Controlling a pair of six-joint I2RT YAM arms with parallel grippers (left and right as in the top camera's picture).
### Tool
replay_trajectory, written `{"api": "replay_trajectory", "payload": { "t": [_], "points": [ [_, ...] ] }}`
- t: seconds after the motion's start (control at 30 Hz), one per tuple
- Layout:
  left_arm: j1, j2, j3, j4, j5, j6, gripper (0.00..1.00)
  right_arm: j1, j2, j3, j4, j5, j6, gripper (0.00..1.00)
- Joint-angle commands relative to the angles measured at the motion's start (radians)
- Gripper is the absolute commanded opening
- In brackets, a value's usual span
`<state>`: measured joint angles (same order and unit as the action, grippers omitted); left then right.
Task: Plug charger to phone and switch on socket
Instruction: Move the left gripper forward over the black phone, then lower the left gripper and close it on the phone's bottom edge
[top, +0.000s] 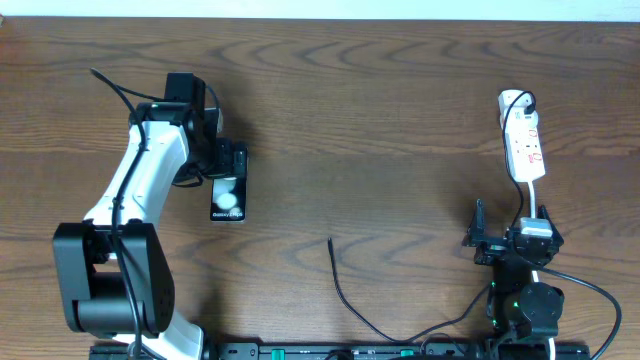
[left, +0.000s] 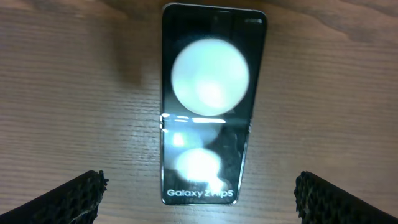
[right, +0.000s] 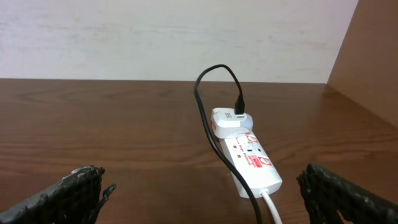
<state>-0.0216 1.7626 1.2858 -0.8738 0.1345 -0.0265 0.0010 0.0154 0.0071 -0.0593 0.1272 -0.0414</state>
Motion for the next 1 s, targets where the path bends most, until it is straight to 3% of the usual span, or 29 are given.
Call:
{"api": "replay_trajectory", "payload": {
  "t": [0.0,0.97],
  "points": [
    [-0.02,0.026,-0.003,0.013,-0.069,-0.043,0.99,-0.007,-0.004,-0.002,-0.003,0.001,-0.012,0.99],
    [-0.061,0.163,-0.007,0.077,-0.068,-0.076,0.99,-0.007,-0.004,-0.002,-0.003,0.001,-0.012,0.99]
  ]
}}
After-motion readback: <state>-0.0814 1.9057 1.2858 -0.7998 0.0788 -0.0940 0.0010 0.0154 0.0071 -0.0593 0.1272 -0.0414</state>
